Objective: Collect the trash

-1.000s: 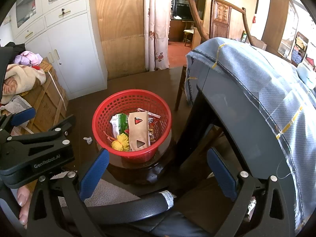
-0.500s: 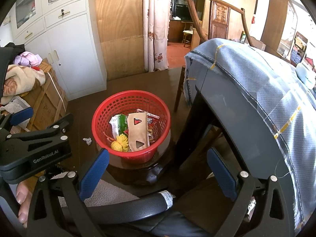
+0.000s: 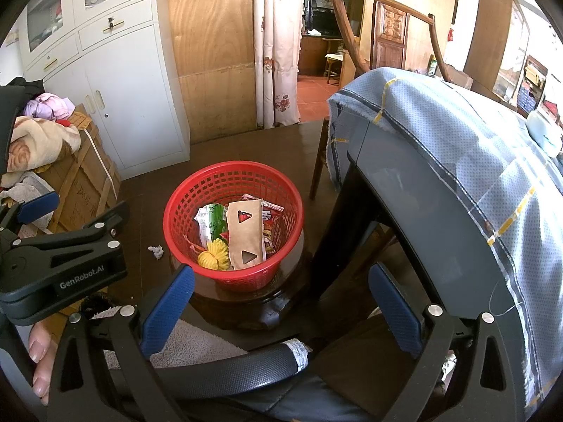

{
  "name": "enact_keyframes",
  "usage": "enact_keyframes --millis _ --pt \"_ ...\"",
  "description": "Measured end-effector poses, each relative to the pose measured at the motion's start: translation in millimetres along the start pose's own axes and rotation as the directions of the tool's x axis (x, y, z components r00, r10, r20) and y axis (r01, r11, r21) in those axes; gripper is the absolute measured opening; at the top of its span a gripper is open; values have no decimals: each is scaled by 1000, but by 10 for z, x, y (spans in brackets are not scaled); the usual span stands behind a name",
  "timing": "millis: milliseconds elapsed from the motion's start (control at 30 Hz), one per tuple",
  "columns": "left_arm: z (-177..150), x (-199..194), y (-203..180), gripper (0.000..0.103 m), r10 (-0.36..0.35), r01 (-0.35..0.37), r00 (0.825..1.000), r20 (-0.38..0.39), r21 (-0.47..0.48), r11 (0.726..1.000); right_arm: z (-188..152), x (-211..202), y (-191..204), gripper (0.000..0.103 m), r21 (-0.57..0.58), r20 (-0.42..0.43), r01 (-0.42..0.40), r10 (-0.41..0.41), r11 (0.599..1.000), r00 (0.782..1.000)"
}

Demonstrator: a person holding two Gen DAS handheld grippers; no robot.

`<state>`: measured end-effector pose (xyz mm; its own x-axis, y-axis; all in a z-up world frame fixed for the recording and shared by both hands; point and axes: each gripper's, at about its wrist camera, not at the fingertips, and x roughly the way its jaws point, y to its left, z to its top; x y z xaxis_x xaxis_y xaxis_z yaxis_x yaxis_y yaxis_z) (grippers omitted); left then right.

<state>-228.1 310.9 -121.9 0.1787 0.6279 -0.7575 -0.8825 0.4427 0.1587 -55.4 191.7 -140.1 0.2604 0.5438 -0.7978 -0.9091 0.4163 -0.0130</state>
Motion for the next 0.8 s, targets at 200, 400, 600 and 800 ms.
enact_keyframes --millis 200,400,600,800 --pt "2 2 0 96 0 0 1000 0 1 1000 14 0 -13 97 1 2 1 -1 1000 1000" --pt "4 3 5 96 0 0 1000 -2 -1 1000 12 0 -10 97 1 3 2 -2 1000 1000" --pt "-16 -3 32 96 4 -4 1000 -4 -4 1000 10 0 -6 97 1 3 1 -1 1000 1000" --pt "-9 1 23 96 3 -3 1000 -4 -4 1000 8 1 -3 97 1 2 2 -2 1000 1000"
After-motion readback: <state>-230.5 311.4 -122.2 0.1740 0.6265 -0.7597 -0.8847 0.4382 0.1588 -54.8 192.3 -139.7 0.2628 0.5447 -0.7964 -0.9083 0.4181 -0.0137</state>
